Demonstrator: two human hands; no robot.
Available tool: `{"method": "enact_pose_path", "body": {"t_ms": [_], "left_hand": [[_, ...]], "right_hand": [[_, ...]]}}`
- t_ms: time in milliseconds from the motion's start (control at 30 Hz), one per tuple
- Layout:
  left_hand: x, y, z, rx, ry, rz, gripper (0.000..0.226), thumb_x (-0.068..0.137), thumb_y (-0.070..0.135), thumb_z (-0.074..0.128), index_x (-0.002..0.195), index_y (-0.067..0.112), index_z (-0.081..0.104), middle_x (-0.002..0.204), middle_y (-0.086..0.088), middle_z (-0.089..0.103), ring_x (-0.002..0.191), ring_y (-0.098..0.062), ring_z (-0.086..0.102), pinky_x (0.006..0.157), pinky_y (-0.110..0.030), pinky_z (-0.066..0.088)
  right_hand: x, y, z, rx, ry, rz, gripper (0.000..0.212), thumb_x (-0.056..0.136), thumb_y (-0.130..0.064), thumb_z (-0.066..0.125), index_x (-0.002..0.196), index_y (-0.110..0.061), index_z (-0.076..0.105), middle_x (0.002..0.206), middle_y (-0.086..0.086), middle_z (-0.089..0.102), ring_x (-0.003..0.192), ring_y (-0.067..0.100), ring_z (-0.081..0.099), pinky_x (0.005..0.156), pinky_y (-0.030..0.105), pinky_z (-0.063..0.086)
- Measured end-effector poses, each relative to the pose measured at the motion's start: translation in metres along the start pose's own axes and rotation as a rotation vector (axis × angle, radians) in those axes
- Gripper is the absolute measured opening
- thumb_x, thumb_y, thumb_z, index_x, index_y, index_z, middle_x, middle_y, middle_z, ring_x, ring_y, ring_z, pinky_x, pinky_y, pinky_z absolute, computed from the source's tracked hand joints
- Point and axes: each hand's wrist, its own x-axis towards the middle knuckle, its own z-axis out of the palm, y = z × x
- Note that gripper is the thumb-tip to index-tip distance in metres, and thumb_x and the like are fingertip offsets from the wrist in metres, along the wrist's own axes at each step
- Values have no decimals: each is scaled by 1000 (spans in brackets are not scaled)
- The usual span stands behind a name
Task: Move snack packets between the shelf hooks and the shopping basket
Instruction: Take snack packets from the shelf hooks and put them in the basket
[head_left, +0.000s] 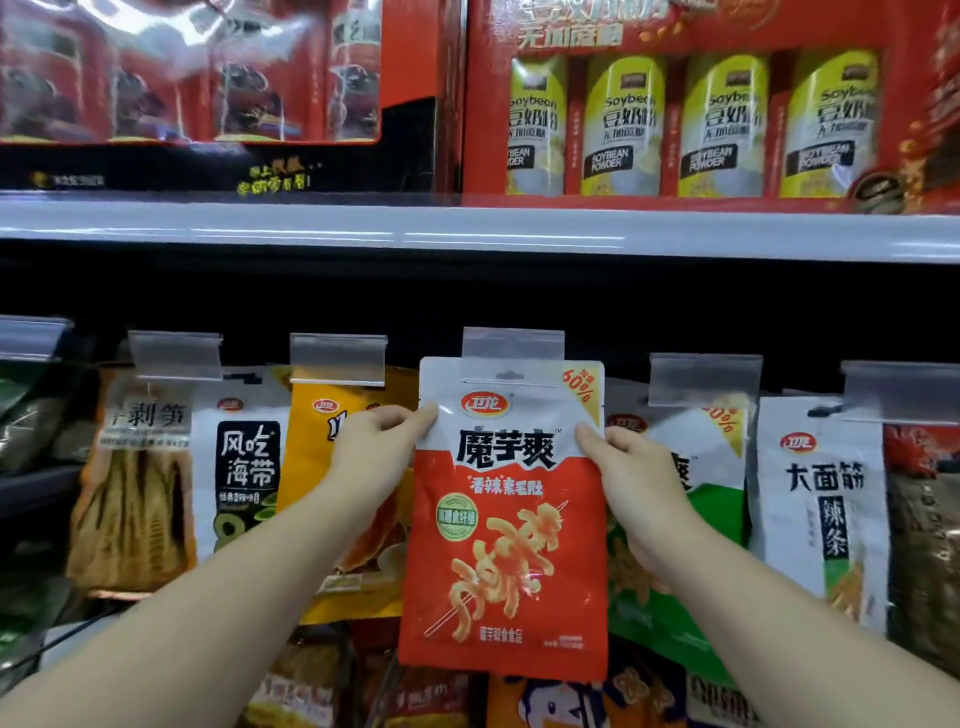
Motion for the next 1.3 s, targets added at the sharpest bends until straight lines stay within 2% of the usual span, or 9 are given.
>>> {"method": "enact_pose_path", "body": {"t_ms": [167, 333, 467, 567, 667, 867, 1000, 1100, 1300], "left_hand": [[11, -7, 5, 21, 13, -13, 33, 88, 38, 65, 70, 11, 71, 80, -11, 73, 81, -30, 68, 76, -43, 56], [27, -19, 14, 88, 33, -35, 32, 90, 35, 63, 64, 16, 66, 57, 4, 66, 58, -10, 63, 46, -15, 43], [50, -29, 20, 247, 85, -51, 32, 88, 37, 65, 61, 19, 65, 64, -3, 68, 68, -23, 64, 59, -28, 48], [62, -33, 23, 326, 84, -46, 25, 87, 38, 65, 82, 14, 68, 67, -3, 67, 68, -19, 66, 60, -27, 49], [69, -35, 25, 415, 88, -19, 38, 87, 45, 62, 99, 10, 71, 74, -6, 72, 76, -20, 69, 66, -28, 53], [61, -38, 21, 505, 15, 53, 20, 86, 39, 66, 80, 20, 69, 79, -1, 73, 77, -18, 70, 76, -37, 58], [43, -35, 12, 739, -31, 157, 17, 89, 34, 64, 90, 19, 72, 79, 3, 69, 81, -16, 67, 74, -28, 56], [27, -28, 0, 847, -34, 223, 17, 90, 38, 60, 92, 24, 69, 82, 7, 65, 80, -16, 65, 67, -28, 55], [-4, -11, -50, 1124, -31, 317, 22, 93, 45, 52, 98, 30, 67, 91, 8, 71, 79, -14, 65, 59, -27, 55]], "right_hand": [[15, 2, 2, -44, 29, 24, 42, 92, -38, 57, 68, -4, 52, 67, 19, 53, 59, 25, 51, 58, 34, 39], [36, 12, 7, -194, 67, 83, 35, 91, -41, 56, 68, -15, 54, 63, 8, 51, 56, 20, 49, 58, 31, 36], [51, 15, 12, -292, 88, 111, 36, 90, -35, 59, 82, 0, 64, 72, 11, 59, 64, 22, 53, 61, 30, 38], [62, 19, 13, -360, 119, 104, 29, 89, -33, 60, 72, -10, 62, 85, 13, 66, 80, 29, 61, 74, 35, 48], [67, 19, 13, -444, 132, 79, 27, 89, -35, 59, 75, -12, 63, 88, 14, 67, 85, 31, 62, 73, 34, 48], [62, 17, 14, -762, 91, -28, 27, 94, -31, 53, 75, -12, 51, 78, 5, 53, 64, 20, 46, 56, 26, 34], [52, 10, 18, -941, 109, -71, 27, 95, -29, 53, 95, -9, 35, 85, 8, 43, 74, 26, 46, 63, 31, 39], [39, 3, 15, -1174, 129, -112, 30, 95, -27, 52, 111, -8, 36, 91, 10, 51, 80, 31, 54, 63, 34, 42], [1, -13, 29, -1523, -24, -445, 39, 95, -29, 48, 130, -13, 42, 127, 8, 54, 106, 28, 60, 73, 37, 49]]}}
